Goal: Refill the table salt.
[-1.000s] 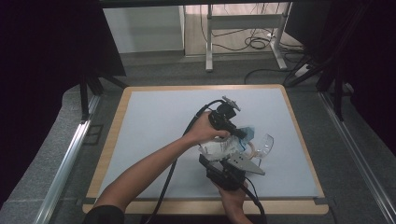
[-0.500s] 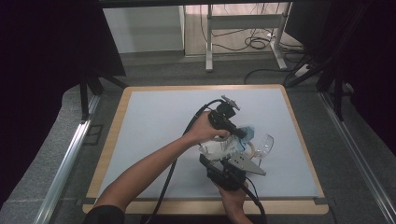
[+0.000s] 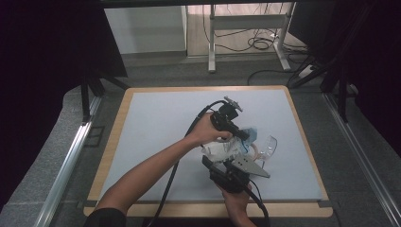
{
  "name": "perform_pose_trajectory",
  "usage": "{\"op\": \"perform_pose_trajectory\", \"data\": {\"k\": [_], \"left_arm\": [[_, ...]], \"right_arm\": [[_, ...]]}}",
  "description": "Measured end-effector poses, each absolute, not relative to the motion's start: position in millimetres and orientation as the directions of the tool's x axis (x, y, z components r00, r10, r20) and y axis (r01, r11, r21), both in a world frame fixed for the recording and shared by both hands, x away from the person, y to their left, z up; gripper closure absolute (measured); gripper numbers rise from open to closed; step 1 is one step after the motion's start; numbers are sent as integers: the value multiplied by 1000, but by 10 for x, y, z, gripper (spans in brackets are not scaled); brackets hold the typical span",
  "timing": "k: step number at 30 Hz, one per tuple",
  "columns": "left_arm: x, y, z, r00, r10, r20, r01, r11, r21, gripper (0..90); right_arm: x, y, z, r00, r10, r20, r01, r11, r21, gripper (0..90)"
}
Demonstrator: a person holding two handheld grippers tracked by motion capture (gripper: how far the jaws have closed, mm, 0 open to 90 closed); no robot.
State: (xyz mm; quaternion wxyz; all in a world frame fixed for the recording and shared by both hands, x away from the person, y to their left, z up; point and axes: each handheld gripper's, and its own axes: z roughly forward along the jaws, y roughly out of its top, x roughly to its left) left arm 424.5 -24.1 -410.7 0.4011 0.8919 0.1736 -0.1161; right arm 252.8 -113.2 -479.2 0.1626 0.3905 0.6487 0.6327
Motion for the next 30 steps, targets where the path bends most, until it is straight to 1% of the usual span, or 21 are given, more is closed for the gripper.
{"op": "perform_pose_trajectory", "data": {"k": [30], "left_arm": [[4238, -257, -4097, 918, 219, -330, 392, -628, 672, 899]], "right_arm": [[2535, -1130, -4789, -641, 715, 277, 295, -103, 950, 560]]}}
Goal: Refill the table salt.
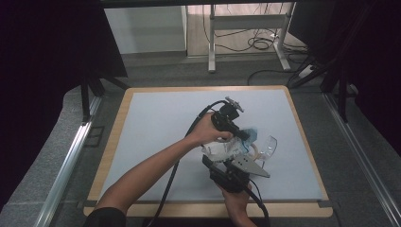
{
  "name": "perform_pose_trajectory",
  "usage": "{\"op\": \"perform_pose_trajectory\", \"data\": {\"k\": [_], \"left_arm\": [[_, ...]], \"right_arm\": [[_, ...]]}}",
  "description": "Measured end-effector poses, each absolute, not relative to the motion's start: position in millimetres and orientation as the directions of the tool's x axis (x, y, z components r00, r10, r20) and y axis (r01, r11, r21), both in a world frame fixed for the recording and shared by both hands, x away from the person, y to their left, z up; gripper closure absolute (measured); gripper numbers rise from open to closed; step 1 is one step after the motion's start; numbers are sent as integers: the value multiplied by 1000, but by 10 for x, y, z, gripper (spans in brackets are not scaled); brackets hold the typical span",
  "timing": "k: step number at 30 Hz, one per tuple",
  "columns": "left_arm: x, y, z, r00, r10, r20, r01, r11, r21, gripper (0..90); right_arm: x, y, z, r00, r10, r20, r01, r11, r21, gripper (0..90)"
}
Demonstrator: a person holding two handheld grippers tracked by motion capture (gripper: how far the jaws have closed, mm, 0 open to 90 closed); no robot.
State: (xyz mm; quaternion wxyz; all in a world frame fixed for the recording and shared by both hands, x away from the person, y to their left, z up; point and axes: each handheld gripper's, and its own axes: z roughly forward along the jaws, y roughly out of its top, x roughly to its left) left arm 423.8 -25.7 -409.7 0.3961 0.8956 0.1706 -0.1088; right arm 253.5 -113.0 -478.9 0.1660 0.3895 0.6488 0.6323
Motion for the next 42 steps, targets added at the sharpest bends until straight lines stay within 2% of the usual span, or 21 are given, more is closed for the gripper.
{"op": "perform_pose_trajectory", "data": {"k": [42], "left_arm": [[4238, -241, -4115, 915, 222, -338, 400, -623, 673, 898]], "right_arm": [[2528, -1134, -4800, -645, 709, 285, 291, -117, 949, 561]]}}
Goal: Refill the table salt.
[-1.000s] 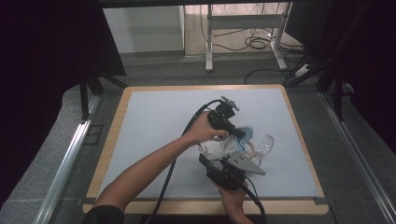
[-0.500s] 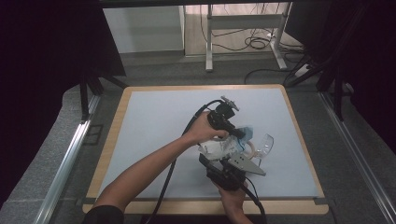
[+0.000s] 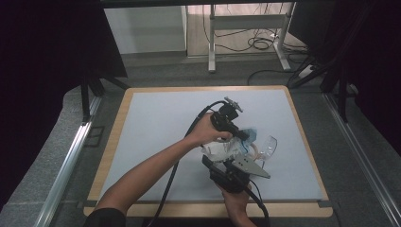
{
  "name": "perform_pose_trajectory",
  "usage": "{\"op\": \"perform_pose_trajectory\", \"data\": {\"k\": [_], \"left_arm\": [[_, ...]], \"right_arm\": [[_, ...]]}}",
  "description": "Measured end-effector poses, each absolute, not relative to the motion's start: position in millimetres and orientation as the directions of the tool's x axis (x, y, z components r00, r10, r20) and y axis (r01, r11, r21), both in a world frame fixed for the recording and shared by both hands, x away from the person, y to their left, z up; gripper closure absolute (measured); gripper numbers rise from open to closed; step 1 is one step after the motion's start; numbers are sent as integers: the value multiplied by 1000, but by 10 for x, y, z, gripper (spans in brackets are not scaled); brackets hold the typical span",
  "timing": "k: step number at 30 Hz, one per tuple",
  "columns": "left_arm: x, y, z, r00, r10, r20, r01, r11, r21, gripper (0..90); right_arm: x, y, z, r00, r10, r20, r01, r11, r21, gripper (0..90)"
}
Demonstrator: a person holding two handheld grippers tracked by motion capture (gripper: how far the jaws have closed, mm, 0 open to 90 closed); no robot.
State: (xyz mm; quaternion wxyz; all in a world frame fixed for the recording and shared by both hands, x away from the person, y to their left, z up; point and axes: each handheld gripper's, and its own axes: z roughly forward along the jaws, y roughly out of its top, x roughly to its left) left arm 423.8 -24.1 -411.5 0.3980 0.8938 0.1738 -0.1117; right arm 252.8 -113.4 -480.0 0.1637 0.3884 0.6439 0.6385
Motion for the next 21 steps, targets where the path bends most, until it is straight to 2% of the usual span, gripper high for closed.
{"op": "perform_pose_trajectory", "data": {"k": [21], "left_arm": [[4236, -221, -4130, 916, 228, -331, 399, -620, 676, 898]], "right_arm": [[2544, -1127, -4850, -654, 706, 273, 293, -96, 951, 560]]}}
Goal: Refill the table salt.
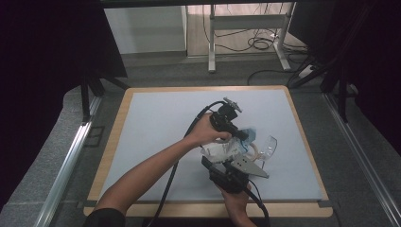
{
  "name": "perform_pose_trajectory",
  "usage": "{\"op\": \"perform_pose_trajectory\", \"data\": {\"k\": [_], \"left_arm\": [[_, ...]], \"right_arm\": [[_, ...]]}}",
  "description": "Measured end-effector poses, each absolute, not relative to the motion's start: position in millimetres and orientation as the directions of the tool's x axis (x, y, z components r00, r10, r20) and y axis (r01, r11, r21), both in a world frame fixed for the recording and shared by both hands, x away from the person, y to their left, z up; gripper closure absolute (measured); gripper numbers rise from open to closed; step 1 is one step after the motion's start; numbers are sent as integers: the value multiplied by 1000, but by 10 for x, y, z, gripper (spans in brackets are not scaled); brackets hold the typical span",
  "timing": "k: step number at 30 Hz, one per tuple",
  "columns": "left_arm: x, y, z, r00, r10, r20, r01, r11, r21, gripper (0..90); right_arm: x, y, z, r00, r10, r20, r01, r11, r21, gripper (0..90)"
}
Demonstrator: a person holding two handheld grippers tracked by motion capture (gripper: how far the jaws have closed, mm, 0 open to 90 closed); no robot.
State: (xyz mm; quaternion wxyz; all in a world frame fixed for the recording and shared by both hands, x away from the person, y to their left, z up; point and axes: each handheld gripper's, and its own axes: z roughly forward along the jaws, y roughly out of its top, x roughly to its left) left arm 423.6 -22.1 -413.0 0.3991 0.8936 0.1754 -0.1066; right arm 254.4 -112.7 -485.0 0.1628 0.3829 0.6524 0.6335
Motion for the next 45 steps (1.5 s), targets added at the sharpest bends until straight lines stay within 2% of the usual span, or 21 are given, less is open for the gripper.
{"op": "perform_pose_trajectory", "data": {"k": [13, 24, 37, 45], "left_arm": [[4197, -188, -4183, 917, 234, -323, 398, -609, 687, 896], [4170, -129, -4183, 917, 237, -321, 399, -599, 695, 895], [4119, -11, -4209, 905, 248, -346, 425, -560, 711, 896], [4090, 75, -4222, 904, 240, -353, 427, -543, 723, 897]], "right_arm": [[2532, -1088, -5010, -647, 726, 232, 283, -53, 958, 546], [2523, -1073, -5149, -632, 742, 224, 312, -21, 950, 524], [2532, -1038, -5249, -607, 769, 200, 365, 47, 930, 437], [2536, -1002, -5289, -589, 786, 188, 396, 78, 915, 346]]}}
